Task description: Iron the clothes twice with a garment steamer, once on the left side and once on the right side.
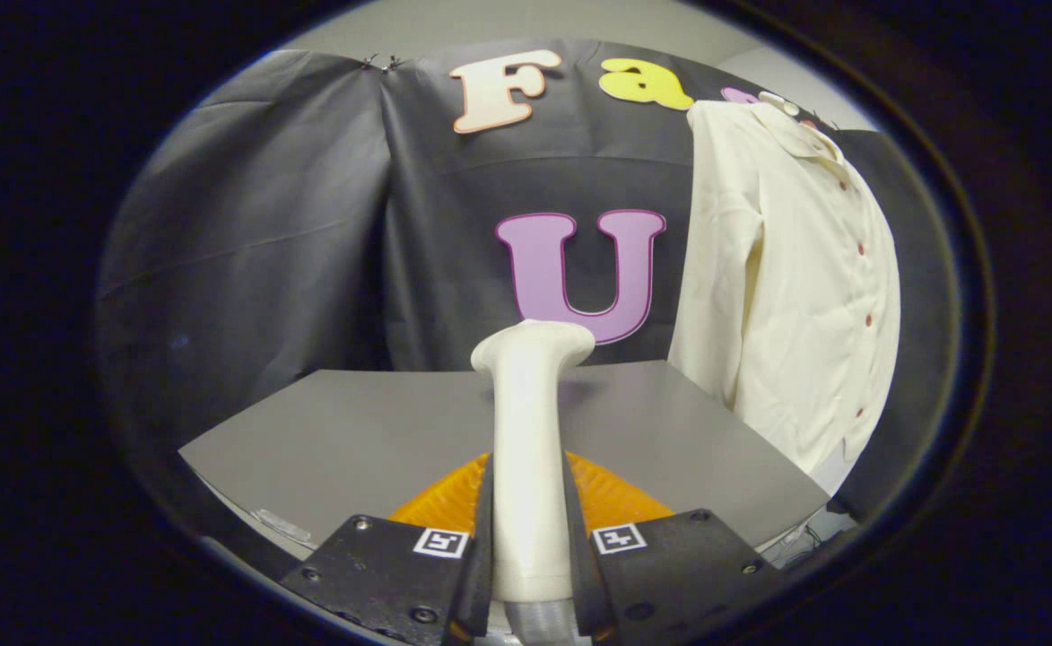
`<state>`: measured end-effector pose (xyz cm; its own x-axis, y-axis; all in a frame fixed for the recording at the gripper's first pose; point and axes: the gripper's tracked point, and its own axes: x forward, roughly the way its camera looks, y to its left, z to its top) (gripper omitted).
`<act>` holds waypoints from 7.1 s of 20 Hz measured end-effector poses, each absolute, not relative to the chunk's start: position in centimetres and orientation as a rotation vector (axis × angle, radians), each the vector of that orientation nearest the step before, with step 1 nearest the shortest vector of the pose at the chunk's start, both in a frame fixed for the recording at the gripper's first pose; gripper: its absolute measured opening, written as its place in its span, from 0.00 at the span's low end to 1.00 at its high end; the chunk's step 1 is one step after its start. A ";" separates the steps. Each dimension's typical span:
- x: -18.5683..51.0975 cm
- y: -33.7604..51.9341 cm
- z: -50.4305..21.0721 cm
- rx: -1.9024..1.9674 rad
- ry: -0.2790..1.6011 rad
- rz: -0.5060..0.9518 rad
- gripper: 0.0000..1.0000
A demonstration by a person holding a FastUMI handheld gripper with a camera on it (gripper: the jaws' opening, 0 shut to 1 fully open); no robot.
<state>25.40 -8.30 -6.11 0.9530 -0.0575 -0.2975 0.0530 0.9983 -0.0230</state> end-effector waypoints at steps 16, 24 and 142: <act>17.1 -15.0 0.5 -0.009 0.095 0.030 0.34; 16.0 -26.5 5.2 0.037 -0.034 -0.058 0.34; 22.5 -54.5 6.2 0.407 -0.206 -0.190 0.32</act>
<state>22.54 -54.46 6.16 0.9616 -0.2234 0.1595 0.1414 0.9011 0.4100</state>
